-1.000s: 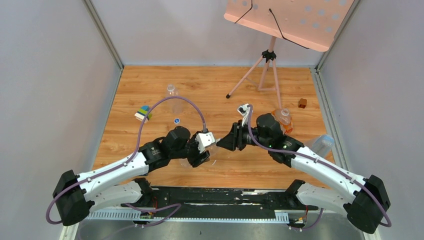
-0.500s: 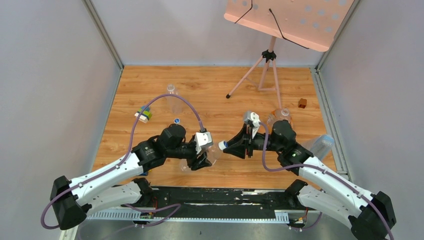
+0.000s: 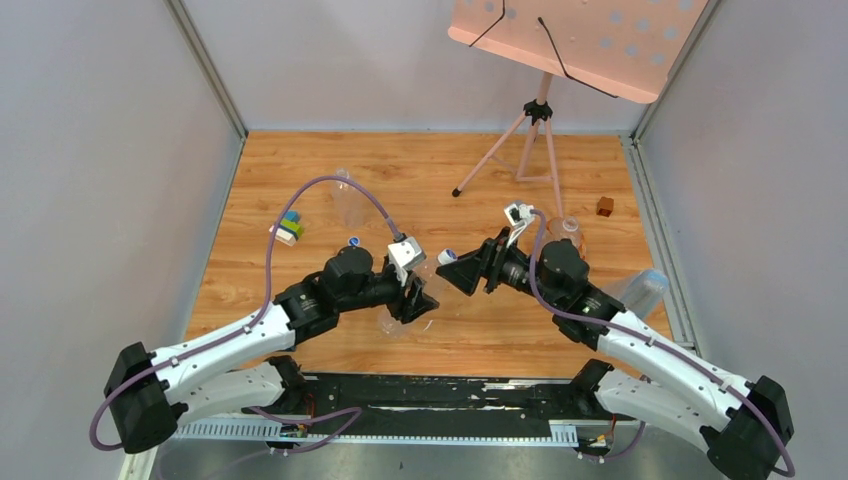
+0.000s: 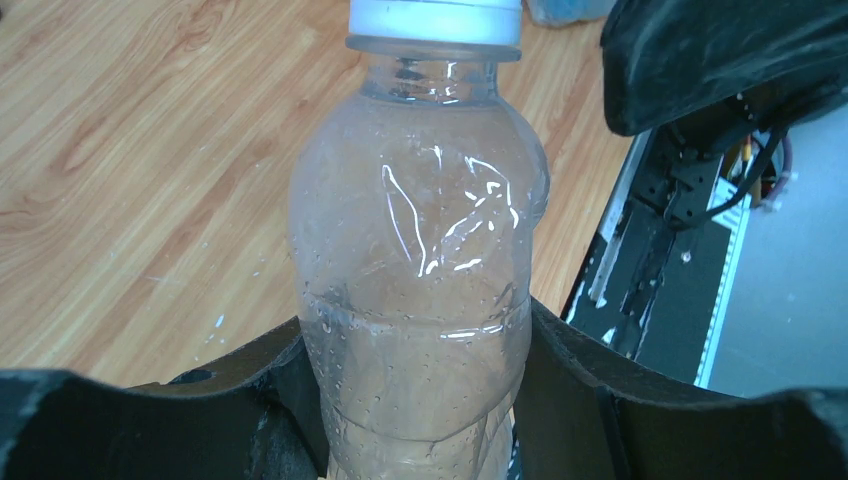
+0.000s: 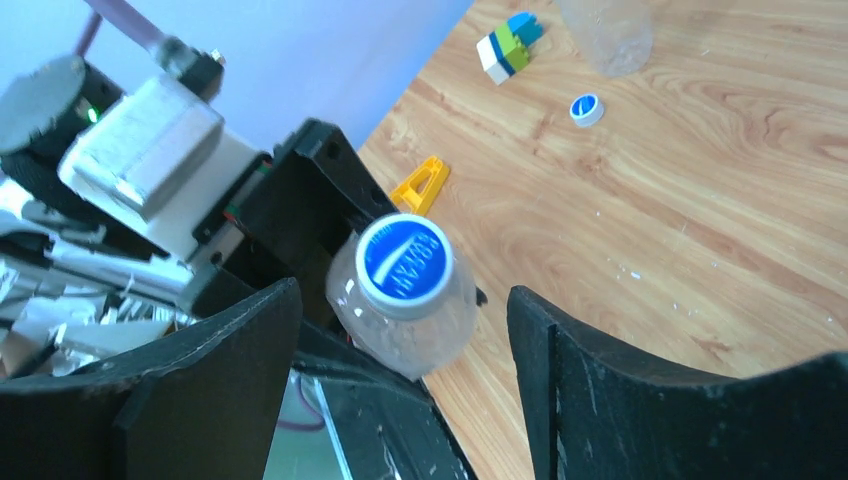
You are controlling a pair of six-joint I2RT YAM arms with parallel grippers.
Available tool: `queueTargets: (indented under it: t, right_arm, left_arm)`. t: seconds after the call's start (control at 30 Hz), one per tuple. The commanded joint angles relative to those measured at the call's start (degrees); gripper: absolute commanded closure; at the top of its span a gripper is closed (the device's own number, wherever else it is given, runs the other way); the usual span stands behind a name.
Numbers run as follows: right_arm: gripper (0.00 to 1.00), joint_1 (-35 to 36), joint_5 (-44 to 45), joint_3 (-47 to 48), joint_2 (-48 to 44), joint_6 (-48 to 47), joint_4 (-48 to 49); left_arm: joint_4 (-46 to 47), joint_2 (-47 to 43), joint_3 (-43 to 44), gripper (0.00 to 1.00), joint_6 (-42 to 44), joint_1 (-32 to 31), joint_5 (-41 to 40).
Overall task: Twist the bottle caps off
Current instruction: Unscrew the bottle cap from the plastic bottle.
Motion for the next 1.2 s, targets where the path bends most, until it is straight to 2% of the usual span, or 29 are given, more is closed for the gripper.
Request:
queueTargets:
  t: [0.0,0.13,0.27,0.47,0.57,0.7,0.8,1.0,1.17]
  right_arm:
    - [0.25,0.88,10.58,4.3,2.26,4.84,4.37]
    - [0.28,1.29,13.93,5.77,5.74,6.06,7.25]
    - [0.39,1.7,16.77,7.99,9.23,6.78,7.23]
    - [0.45,2.3,19.22,8.32,11.91,7.02,11.83]
    - [0.54,2.35,19.4,9.5,13.14,7.22,11.82]
    - [0.71,2.53,18.85,9.6,14.1,7.99,13.08]
    - [0.99,2.49,16.12,9.61,14.42,7.7,14.43]
    - [1.0,1.88,6.5,5.41,12.08,8.54,24.28]
    - [1.0,-0.94,-4.07,-0.23,9.35,13.16,37.61]
  left_arm:
    - [7.97,1.48,0.28,1.0,-6.53,-0.35,-3.0]
    - [11.26,2.32,-0.25,1.0,-9.17,-0.36,-3.96]
    - [12.51,2.62,-0.66,1.0,-11.1,-0.31,-5.89]
    - [13.41,2.91,-0.8,1.0,-11.96,-0.35,-7.2]
    - [13.47,2.99,-0.92,1.0,-12.67,-0.36,-8.05]
    - [13.79,2.84,-1.32,1.0,-13.65,-0.31,-9.82]
    - [14.87,2.68,-1.86,1.0,-14.31,-0.33,-10.24]
    - [19.62,1.48,-3.64,1.0,-15.74,-0.3,-7.68]
    - [25.03,1.07,-4.48,1.0,-17.46,1.25,-0.07]
